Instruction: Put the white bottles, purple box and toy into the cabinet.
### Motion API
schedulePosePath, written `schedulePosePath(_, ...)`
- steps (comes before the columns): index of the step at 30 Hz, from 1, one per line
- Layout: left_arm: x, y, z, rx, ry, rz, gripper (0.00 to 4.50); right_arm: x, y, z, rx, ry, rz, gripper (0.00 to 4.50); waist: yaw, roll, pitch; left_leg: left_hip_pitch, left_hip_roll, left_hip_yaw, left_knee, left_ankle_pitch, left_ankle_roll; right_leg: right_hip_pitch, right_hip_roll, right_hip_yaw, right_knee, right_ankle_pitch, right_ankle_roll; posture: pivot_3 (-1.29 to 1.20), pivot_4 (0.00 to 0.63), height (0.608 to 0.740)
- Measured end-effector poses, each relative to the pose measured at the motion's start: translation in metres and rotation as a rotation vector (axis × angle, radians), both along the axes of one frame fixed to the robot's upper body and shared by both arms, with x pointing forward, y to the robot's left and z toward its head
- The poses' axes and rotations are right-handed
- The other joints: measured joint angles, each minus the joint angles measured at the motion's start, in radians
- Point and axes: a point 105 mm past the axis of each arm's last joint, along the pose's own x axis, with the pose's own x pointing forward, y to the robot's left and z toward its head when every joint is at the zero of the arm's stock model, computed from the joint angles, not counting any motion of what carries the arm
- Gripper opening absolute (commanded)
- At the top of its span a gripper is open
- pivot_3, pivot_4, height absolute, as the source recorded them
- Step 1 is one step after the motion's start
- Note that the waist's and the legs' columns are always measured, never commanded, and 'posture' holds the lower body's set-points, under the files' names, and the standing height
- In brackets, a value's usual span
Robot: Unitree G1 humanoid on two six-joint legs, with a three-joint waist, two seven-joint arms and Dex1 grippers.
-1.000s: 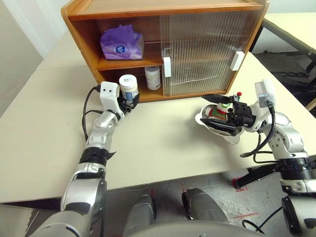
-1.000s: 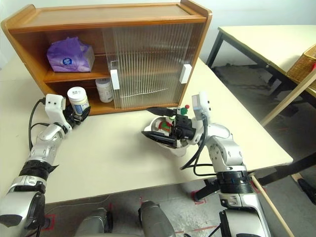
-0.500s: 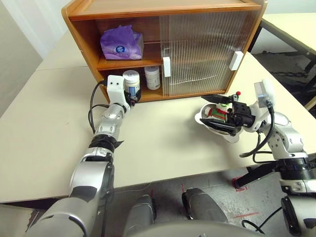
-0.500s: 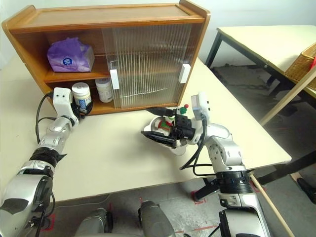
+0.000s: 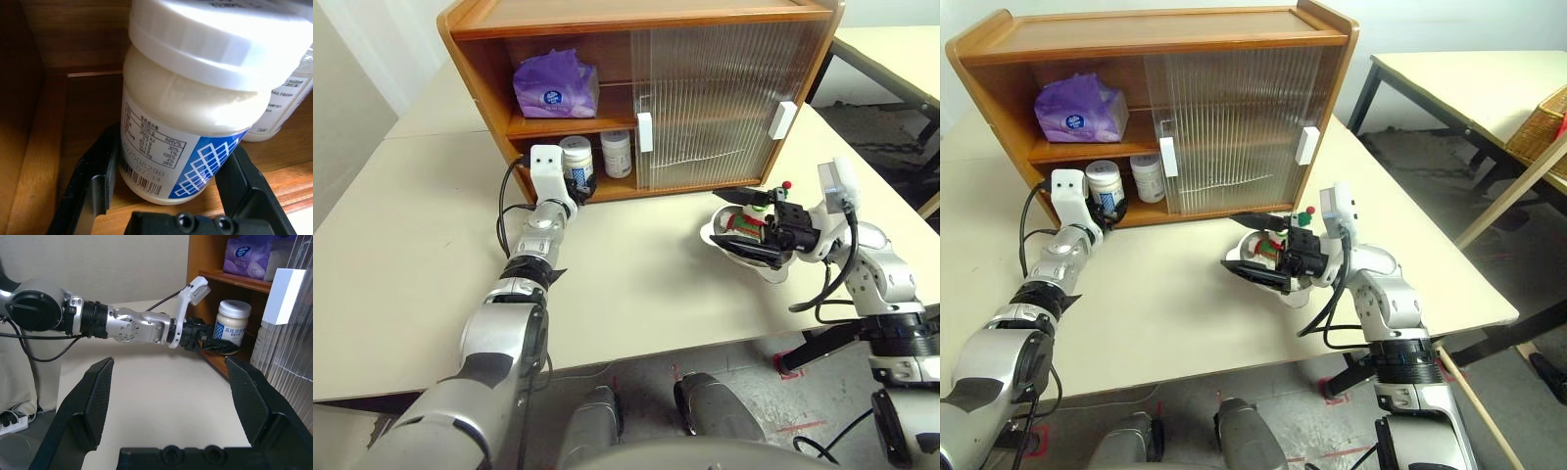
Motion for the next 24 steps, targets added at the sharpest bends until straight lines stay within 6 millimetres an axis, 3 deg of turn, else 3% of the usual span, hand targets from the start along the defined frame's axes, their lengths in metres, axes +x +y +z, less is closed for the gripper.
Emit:
schedulePosePath(10,0.0023,0.001,-0.0006,-0.008,0.011,0.026,3.17,0.0002,-0.0012,0.0002,-0.006,-0.001,-0.004,4.5,-0.002,0.0,0.0,0.0,-0.002,0.001,0.0,0.0,0.0,0.0,0.0,0.0,0.0,0.0,0.001,-0.25,0.068,0.74)
schedulePosePath(14,0.0026,0.0035,-0.0003,-0.013,0.009,0.045,4.47,0.0003,-0.002,0.0004,-0.01,-0.001,-0.006,4.5,-0.001,0.0,0.0,0.0,-0.003,0.002,0.0,0.0,0.0,0.0,0.0,0.0,0.0,-0.001,0.001,-0.24,0.069,0.74)
schedulePosePath(24,0.0052,0.0034,0.0073,-0.017,-0.017,0.052,4.47,0.0004,-0.0022,0.0003,-0.011,0.0,-0.007,4.5,-0.001,0.0,0.0,0.0,-0.006,0.0,0.0,0.001,0.001,0.001,-0.001,0.001,0.0,-0.002,0.005,-0.24,0.071,0.74)
